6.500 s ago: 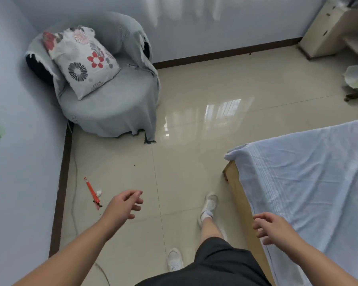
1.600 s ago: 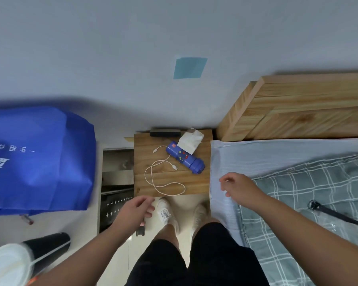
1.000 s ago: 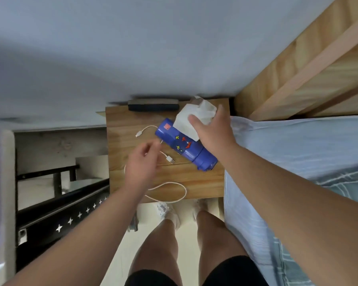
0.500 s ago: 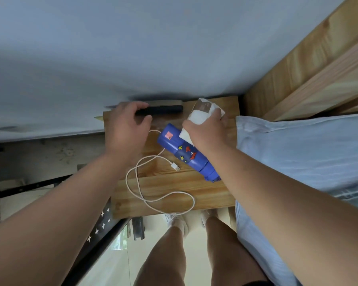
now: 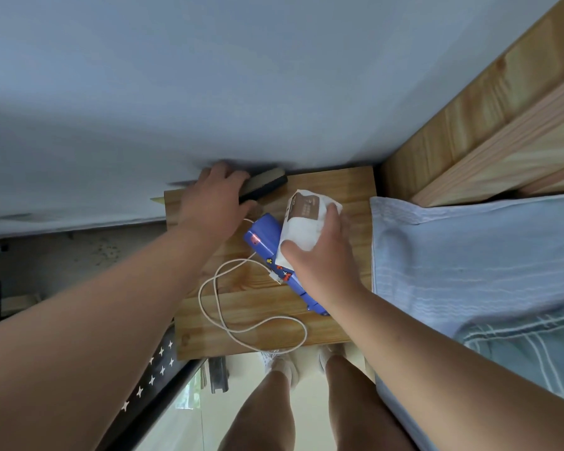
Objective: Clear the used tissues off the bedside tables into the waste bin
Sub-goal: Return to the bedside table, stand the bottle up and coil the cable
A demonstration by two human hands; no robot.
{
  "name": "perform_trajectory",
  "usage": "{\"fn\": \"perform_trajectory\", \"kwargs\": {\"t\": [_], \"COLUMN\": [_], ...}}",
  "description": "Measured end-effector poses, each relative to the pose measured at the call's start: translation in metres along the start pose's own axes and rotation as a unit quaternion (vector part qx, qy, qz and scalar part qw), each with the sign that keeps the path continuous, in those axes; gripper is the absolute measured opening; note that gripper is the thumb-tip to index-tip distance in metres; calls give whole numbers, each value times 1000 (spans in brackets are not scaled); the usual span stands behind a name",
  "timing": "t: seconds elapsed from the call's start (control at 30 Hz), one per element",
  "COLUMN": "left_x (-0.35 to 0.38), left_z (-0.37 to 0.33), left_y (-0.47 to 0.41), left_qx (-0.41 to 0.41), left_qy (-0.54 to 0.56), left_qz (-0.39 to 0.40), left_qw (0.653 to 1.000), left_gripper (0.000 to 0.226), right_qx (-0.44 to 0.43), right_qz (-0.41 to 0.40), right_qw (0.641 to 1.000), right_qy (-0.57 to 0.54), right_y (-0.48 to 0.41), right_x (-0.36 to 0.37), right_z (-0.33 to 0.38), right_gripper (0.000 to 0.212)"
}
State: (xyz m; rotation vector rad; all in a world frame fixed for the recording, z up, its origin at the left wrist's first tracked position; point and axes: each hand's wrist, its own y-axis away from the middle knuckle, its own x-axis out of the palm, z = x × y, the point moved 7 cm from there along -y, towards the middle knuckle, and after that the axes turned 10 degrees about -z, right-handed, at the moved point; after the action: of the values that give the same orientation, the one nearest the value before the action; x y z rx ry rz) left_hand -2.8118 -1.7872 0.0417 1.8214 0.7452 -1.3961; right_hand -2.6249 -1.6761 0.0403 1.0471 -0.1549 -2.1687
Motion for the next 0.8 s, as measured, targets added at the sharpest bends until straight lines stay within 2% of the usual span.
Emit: {"fn": "perform_trajectory", "kwargs": {"t": [0.17,0.3,0.47,0.57,0.67,0.8], "left_x": [21,27,8,-18,-36,-18], "left_z": [1,1,-5,-6,-27,-88], "left_y": [-2,-3,0,7,19,27], "left_qx": [-69,-134,-89,-50,-59,-122], "left_qy": [103,158,154,104,167,276], "left_qz": [73,79,57,15,-16,26], "left_qw": [990,975,982,993,984,953], "left_gripper": [61,61,86,85,85,83], "right_qx": [18,1,2,6,2,10], "right_qz": [-29,-41,-48,-50,-63,-69], "right_qw": [999,999,999,998,998,997], "right_qy": [-37,-4,-8,-27,-18,16], "right_y": [-13,-25,-36,-39,-44,-53], "right_x": [-27,-55,-71,-75,-80,-82], "right_z": [-8,-10,-11,-8,-4,-6], "right_gripper": [93,91,90,90,91,94]}}
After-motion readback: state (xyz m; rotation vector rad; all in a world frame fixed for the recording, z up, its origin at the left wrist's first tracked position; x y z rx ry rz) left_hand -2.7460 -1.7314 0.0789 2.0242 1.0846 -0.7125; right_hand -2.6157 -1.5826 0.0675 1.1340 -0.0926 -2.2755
